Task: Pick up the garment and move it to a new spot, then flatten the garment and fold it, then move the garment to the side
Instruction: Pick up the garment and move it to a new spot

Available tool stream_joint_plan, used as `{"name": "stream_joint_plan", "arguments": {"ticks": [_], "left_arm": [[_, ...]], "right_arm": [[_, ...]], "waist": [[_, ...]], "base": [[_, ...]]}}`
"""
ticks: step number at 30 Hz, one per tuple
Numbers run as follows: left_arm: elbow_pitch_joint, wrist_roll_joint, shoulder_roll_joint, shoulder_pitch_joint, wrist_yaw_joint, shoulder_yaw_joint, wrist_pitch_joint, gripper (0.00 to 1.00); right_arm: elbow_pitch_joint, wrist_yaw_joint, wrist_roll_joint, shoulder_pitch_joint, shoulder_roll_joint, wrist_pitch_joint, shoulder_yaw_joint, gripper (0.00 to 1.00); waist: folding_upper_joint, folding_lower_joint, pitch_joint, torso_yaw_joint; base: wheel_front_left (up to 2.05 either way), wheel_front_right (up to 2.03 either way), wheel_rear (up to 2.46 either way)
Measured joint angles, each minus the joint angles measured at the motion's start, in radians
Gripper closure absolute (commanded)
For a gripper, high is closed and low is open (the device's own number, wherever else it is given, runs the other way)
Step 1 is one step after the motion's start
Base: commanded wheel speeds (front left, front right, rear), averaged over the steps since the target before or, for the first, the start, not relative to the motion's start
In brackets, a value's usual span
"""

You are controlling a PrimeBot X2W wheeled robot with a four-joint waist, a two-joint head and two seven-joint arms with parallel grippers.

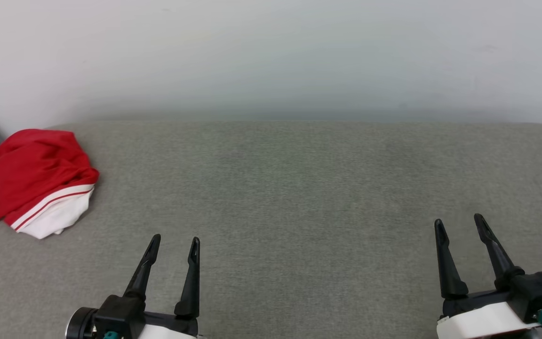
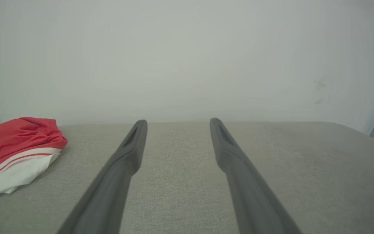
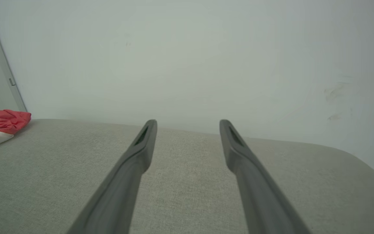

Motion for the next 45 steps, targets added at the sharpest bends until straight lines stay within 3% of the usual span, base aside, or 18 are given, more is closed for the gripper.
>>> {"name": "stream_joint_plan", "arguments": {"ticks": [27, 35, 45], "left_arm": [[-0.013, 0.017, 0.000, 0.038, -0.004, 0.061, 0.000, 0.00], [-0.017, 0.018, 0.000, 0.046, -0.010, 0.063, 0.000, 0.00], [-0.023, 0.025, 0.000, 0.051, -0.015, 0.070, 0.000, 0.00]], "right_arm": [[0.022, 0.000, 0.027, 0.019, 0.000, 0.000, 0.112, 0.00], [0.027, 0.000, 0.034, 0.024, 0.000, 0.000, 0.114, 0.00], [0.023, 0.000, 0.038, 0.023, 0.000, 0.000, 0.123, 0.00]], "waist": [[0.0000, 0.0000, -0.029, 0.348], [0.0000, 0.0000, -0.033, 0.403], [0.0000, 0.0000, -0.024, 0.409]], "base": [[0.00, 0.00, 0.00], [0.00, 0.00, 0.00], [0.00, 0.00, 0.00]]}}
